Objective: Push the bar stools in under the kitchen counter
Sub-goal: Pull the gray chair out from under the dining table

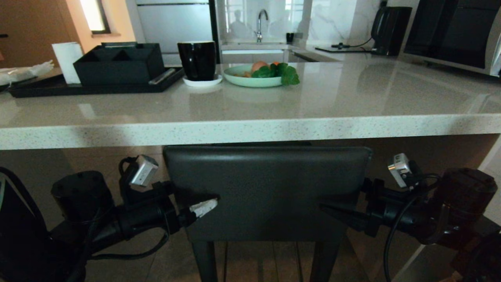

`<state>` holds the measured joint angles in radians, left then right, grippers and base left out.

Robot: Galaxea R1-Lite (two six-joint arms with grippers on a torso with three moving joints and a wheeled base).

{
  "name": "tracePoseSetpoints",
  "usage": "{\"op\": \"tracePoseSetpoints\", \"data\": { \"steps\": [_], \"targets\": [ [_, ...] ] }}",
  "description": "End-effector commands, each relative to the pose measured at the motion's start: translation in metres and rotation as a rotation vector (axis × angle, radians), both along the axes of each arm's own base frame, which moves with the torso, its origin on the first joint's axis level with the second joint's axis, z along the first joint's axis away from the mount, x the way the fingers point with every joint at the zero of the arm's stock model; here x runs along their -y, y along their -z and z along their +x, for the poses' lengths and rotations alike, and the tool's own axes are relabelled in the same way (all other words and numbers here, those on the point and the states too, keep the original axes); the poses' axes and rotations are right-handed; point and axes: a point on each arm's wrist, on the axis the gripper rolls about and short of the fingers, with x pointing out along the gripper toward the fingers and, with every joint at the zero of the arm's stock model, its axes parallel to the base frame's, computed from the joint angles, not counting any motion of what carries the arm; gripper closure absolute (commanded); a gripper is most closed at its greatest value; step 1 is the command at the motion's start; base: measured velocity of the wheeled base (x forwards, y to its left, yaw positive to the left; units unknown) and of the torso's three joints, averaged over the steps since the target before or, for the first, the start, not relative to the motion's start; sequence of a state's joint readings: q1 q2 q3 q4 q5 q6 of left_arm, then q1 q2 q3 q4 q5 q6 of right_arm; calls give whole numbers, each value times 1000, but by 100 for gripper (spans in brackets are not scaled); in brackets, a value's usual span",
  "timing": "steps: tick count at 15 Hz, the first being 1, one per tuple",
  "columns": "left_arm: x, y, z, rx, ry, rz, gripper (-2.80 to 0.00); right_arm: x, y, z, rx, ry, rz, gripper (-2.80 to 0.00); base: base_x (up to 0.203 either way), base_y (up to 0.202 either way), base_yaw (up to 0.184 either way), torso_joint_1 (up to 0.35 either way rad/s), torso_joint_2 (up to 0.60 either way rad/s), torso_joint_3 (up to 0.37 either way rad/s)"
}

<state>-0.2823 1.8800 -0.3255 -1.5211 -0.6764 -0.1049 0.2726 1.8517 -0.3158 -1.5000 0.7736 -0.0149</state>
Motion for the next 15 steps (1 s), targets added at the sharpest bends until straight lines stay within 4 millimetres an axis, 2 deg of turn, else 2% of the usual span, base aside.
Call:
{"op": "tracePoseSetpoints", "data": {
  "steps": [1,5,15],
  "targets": [
    [4,-2,-2,12,25,-5,-280,-2,-1,-2,8,-18,2,-280,0,0,0,0,0,0],
    [10,-5,-6,22,52,-9,-280,-2,-1,-2,8,-17,2,-280,-14,0,1,1,1,1],
    [14,-11,-22,28,92,-14,-280,0,1,-7,-3,-16,-2,-280,-188,0,-1,2,4,2]
  ]
}}
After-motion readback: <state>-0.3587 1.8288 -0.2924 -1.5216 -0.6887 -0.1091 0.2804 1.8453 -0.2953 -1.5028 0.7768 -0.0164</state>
